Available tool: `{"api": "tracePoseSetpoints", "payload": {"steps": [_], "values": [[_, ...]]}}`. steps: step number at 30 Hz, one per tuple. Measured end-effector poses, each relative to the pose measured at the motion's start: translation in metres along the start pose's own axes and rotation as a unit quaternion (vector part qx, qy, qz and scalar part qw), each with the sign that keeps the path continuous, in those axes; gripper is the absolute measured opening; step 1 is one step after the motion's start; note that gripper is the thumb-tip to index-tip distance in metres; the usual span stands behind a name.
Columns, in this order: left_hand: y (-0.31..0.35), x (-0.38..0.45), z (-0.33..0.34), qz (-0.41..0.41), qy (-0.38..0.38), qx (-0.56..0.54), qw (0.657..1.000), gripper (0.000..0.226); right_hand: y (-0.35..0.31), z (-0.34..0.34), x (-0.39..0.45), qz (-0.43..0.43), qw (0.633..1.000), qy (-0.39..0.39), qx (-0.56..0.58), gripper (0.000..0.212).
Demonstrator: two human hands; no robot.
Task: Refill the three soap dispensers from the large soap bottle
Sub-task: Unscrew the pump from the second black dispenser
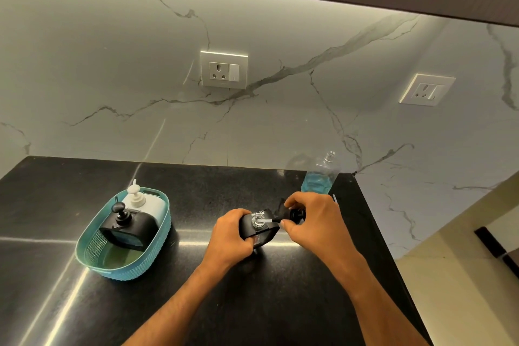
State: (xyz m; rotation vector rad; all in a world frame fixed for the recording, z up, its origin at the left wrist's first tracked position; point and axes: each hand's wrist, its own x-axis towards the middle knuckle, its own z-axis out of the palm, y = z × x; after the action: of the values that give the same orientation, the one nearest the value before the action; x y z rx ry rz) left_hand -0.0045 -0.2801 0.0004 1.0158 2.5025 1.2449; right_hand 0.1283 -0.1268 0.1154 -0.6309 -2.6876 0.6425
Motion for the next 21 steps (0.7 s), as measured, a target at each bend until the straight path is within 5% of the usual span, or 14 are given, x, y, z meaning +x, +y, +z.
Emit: {"api": "tracePoseSetpoints", "payload": {"steps": [21], "values": [[-0.005,0.002,0.021,-0.033,0.024,-0.005,0.999,0.045,0.048,0.009,-0.017,0.087,0.994,0.055,0.034,0.026]]}}
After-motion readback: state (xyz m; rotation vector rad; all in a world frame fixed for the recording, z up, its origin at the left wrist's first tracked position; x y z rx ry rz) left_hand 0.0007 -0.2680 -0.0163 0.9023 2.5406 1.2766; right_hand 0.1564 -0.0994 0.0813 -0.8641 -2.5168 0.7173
